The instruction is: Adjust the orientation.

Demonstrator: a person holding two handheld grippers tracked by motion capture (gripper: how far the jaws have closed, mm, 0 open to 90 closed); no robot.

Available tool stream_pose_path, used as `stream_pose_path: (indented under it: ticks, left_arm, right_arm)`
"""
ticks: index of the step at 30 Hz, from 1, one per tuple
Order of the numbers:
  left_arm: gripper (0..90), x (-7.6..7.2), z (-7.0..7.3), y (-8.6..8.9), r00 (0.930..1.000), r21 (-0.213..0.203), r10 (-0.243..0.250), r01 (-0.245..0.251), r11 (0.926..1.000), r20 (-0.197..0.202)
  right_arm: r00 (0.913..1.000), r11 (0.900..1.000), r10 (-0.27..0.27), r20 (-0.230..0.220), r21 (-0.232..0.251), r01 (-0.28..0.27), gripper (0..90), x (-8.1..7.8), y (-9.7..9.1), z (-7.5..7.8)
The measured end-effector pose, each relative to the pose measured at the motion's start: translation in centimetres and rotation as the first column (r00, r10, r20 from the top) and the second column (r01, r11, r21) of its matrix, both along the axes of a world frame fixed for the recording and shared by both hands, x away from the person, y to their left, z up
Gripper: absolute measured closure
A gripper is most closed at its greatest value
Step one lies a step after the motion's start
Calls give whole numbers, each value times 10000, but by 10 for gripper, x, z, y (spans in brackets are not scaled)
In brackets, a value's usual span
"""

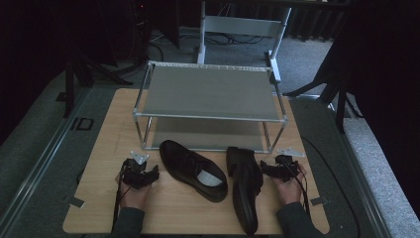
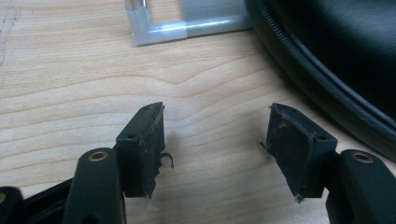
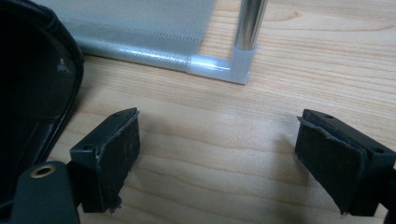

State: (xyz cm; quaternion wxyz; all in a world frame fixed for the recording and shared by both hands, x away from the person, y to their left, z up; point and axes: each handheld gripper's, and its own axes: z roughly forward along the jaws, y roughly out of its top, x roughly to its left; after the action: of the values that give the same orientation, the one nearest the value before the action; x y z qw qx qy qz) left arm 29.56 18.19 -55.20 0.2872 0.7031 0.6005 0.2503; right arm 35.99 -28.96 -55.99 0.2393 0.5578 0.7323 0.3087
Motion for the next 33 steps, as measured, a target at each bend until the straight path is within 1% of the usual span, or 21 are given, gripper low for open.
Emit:
stream_pose_path:
  ticks: [3,4,5,7,8,9,13,14,16,17,20,21,22,25,27,28,29,30,31,32,33]
  left_arm:
    - [381,-3,4,-1,9998,-111,-102,104,9999,170]
    - [380,-9,10,-3,9989,-345,-301,313,9989,365]
    - [376,-9,10,-3,9989,-345,-301,313,9989,365]
    - [374,-17,18,-6,9969,-558,-450,486,9973,647]
    - [374,-23,28,-12,9931,-860,-650,735,9936,976]
    - [372,-23,28,-12,9931,-860,-650,735,9936,976]
    - [359,-33,45,-28,9825,-948,-1231,1370,9860,1397]
    - [348,-37,51,-37,9775,-927,-1457,1610,9826,1528]
    - [338,-37,51,-37,9775,-927,-1457,1610,9826,1528]
    - [327,-43,61,-51,9681,-835,-1836,1999,9763,1704]
    - [301,-48,72,-65,9576,-783,-2151,2334,9692,1918]
    - [292,-48,72,-65,9576,-783,-2151,2334,9692,1918]
    - [275,-49,79,-73,9534,-863,-2327,2526,9637,1923]
    - [227,-45,81,-87,9520,-855,-2477,2660,9602,1801]
    - [190,-39,78,-96,9487,-746,-2716,2862,9552,1621]
    - [175,-39,78,-96,9487,-746,-2716,2862,9552,1621]
    - [159,-30,71,-103,9503,-722,-2757,2880,9549,1446]
    - [154,-30,71,-103,9503,-722,-2757,2880,9549,1446]
    - [151,-24,66,-107,9510,-909,-2791,2922,9520,1331]
    - [149,-24,66,-107,9510,-909,-2791,2922,9520,1331]
    - [149,-21,63,-110,9516,-780,-2763,2881,9544,1342]
  right_arm:
    - [10000,10000,7,3,-2,-7,135,0,0,0]
    - [10000,10000,9,4,0,-9,135,0,0,0]
    - [10000,10000,9,4,0,-9,135,0,0,0]
    - [10000,10000,8,6,-2,-8,135,0,0,0]
    - [10000,10000,6,6,-1,-6,135,-1,0,0]
    - [10000,10000,6,6,-1,-6,135,-1,0,0]
    - [10000,10000,4,5,0,-4,135,-1,0,0]
    - [10000,10000,7,7,0,-7,135,-1,0,0]
    - [10000,10000,7,8,-2,-7,135,-1,0,0]
    - [10000,10000,5,6,0,-5,135,-1,0,0]
    - [10000,10000,0,8,11,0,135,-1,0,0]
    - [10000,10000,0,8,11,0,135,-1,0,0]
    - [10000,10000,-4,9,12,4,135,-1,0,0]
    - [10000,10000,-2,7,12,2,135,-1,0,0]
    - [10000,10000,-4,8,14,4,135,-1,0,0]
    - [10000,10000,-13,7,14,13,135,-1,0,0]
    - [10000,10000,-21,9,11,21,135,-1,0,0]
    - [10000,10000,-21,9,11,21,135,-1,0,0]
    - [10000,10000,-26,11,11,26,135,-1,0,0]
    - [10000,10000,-24,11,11,24,135,-1,0,0]
    - [10000,10000,-28,10,19,28,135,-1,0,0]
